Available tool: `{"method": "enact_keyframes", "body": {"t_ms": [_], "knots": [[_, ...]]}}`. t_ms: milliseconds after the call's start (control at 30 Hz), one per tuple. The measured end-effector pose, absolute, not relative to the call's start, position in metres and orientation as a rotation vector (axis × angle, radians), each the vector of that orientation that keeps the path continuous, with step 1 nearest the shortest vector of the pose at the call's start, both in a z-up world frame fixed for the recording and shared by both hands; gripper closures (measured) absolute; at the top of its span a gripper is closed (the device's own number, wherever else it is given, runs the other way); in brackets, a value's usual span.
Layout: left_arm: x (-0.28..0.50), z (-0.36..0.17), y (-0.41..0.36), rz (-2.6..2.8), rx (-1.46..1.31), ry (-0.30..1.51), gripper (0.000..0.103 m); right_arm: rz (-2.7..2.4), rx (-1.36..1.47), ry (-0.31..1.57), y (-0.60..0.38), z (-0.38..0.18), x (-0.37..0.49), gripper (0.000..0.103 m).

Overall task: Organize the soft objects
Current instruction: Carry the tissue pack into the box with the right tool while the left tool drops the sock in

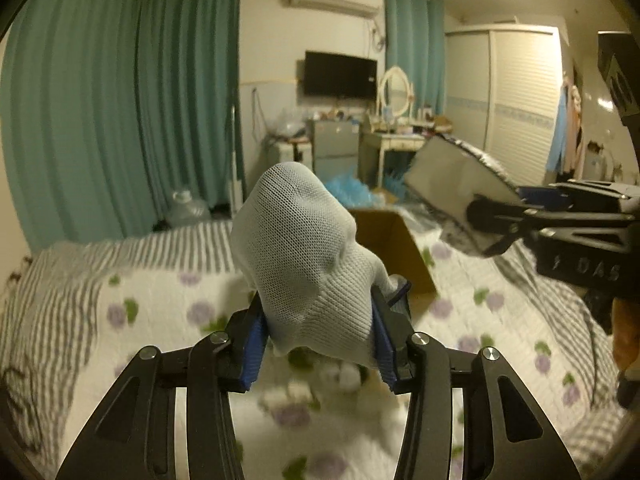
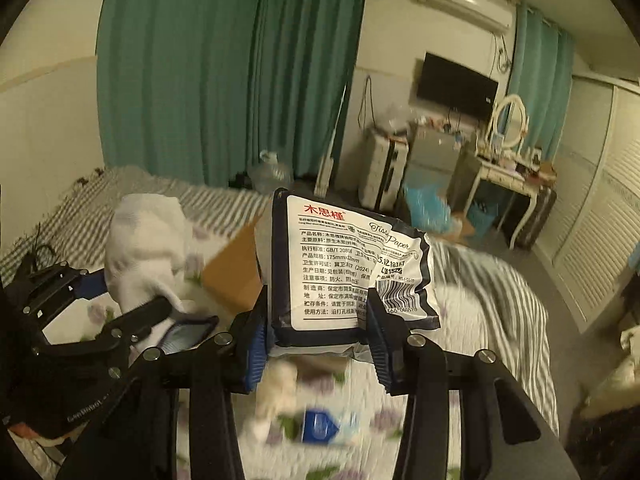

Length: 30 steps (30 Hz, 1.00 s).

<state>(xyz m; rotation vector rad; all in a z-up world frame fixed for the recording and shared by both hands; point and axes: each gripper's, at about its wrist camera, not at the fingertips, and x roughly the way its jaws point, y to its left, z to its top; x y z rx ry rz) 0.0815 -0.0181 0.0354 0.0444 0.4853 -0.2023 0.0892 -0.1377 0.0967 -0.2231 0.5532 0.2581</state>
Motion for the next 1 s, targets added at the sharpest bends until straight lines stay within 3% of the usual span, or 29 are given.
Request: {"method": "enact_keyframes", "body": {"t_ms": [233, 700, 800, 1000], "knots": [[0.165, 0.026, -0.034, -0.21, 0.123, 0.527, 0.057, 0.298, -0.221, 0.565, -0.13, 0.098, 0.175, 0.059], [0.235, -0.04, -0.046, -0.219, 0.13, 0.63, 0.056, 0.36, -0.179, 0.72, -0.123, 0.007, 0.267, 0.058], [0.23, -0.041, -0.049, -0.219, 0.151, 0.623, 0.049, 0.366, -0.16, 0.722, -0.128, -0.002, 0.264, 0.049], [0.218, -0.028, -0.05, -0.189, 0.145, 0.577, 0.022, 0.356, -0.075, 0.661, -0.147, 0.018, 0.247, 0.027]]}}
